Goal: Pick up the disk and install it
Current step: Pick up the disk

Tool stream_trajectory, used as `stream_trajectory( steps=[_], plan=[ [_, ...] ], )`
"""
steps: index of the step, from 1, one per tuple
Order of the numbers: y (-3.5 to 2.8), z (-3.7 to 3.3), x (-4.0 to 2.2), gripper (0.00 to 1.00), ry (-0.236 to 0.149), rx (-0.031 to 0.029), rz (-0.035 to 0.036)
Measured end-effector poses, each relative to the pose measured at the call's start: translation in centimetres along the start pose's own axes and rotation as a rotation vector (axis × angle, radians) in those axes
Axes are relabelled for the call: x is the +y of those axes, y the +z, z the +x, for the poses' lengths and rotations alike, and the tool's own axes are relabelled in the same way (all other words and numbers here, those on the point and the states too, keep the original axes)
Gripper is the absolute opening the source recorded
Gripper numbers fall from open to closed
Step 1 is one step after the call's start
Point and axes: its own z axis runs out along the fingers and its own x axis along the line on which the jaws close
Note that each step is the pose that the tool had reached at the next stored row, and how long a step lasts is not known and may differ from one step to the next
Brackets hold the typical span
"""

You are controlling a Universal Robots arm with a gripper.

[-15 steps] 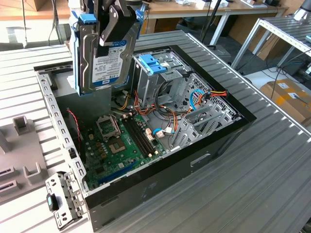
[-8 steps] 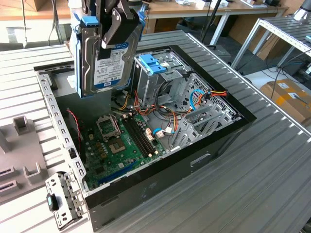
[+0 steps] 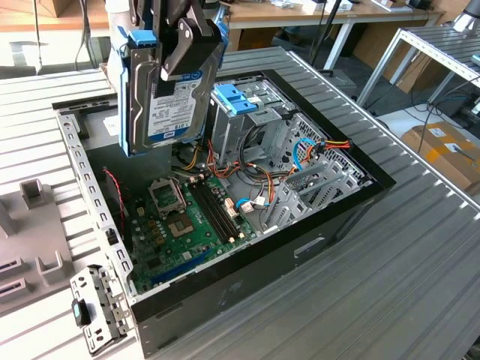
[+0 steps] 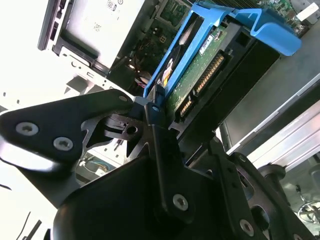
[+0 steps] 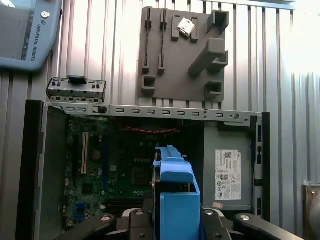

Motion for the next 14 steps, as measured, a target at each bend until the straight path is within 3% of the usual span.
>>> stream_trajectory(
  steps=[5, 14],
  plan=[
    [-0.07, 1.11, 0.02, 0.36, 0.000, -0.0001, 0.0000],
    [-0.14, 2.38, 0.03, 0.36, 0.000, -0.0001, 0.0000]
  ],
)
